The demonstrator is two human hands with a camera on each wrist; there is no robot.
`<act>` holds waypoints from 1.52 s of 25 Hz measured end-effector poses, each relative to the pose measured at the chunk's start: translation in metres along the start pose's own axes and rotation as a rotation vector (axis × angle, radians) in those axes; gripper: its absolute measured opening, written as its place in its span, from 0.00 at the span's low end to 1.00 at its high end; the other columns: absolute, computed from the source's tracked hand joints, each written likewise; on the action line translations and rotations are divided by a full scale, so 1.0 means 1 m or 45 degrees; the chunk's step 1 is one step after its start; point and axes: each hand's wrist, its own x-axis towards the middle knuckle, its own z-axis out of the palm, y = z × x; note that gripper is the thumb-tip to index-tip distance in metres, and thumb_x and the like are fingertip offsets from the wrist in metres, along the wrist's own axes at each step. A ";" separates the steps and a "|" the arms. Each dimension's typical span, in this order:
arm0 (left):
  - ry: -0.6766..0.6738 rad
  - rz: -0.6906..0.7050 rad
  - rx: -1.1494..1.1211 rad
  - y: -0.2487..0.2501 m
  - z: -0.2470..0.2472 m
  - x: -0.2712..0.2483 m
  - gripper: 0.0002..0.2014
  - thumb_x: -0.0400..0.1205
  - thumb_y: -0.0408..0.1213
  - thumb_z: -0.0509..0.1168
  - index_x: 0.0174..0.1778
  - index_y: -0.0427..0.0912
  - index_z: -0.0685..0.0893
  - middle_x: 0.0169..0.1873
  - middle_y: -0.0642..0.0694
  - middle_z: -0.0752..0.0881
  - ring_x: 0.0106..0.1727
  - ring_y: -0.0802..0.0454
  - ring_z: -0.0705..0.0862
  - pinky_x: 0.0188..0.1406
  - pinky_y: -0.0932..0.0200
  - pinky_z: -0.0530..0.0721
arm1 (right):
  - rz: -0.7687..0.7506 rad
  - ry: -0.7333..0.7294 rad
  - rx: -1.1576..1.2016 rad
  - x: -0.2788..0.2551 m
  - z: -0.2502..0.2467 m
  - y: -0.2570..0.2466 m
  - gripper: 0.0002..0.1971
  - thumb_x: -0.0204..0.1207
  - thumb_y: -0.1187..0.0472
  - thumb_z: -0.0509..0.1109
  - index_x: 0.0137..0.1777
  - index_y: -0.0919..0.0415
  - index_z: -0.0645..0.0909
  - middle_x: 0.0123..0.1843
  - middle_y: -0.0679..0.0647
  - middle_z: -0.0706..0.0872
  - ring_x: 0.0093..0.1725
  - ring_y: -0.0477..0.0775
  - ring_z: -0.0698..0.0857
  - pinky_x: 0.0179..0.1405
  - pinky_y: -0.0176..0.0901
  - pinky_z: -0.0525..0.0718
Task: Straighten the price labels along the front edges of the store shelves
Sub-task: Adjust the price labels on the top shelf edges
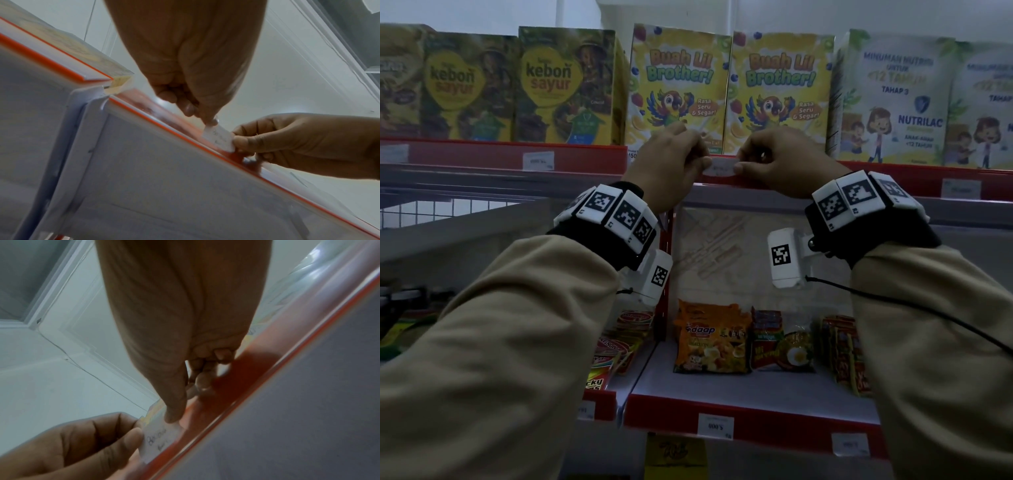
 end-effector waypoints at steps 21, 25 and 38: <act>-0.082 -0.023 0.036 0.002 -0.004 0.003 0.13 0.84 0.42 0.62 0.57 0.35 0.82 0.54 0.38 0.79 0.56 0.43 0.76 0.53 0.56 0.71 | -0.028 -0.030 -0.128 0.001 -0.003 -0.001 0.12 0.76 0.50 0.72 0.53 0.57 0.83 0.39 0.50 0.77 0.40 0.50 0.75 0.39 0.38 0.66; -0.109 -0.041 0.045 0.003 -0.006 0.003 0.13 0.85 0.42 0.61 0.56 0.36 0.83 0.53 0.38 0.79 0.56 0.43 0.76 0.51 0.56 0.70 | -0.019 -0.065 -0.169 0.003 -0.001 -0.001 0.11 0.78 0.51 0.70 0.51 0.58 0.83 0.41 0.49 0.77 0.43 0.50 0.75 0.42 0.40 0.67; -0.170 -0.072 0.088 0.005 -0.008 0.006 0.14 0.85 0.42 0.60 0.57 0.36 0.83 0.54 0.37 0.78 0.57 0.41 0.76 0.50 0.56 0.69 | 0.027 -0.104 -0.169 0.002 -0.004 -0.007 0.10 0.79 0.52 0.69 0.52 0.58 0.82 0.42 0.49 0.79 0.42 0.49 0.76 0.41 0.39 0.66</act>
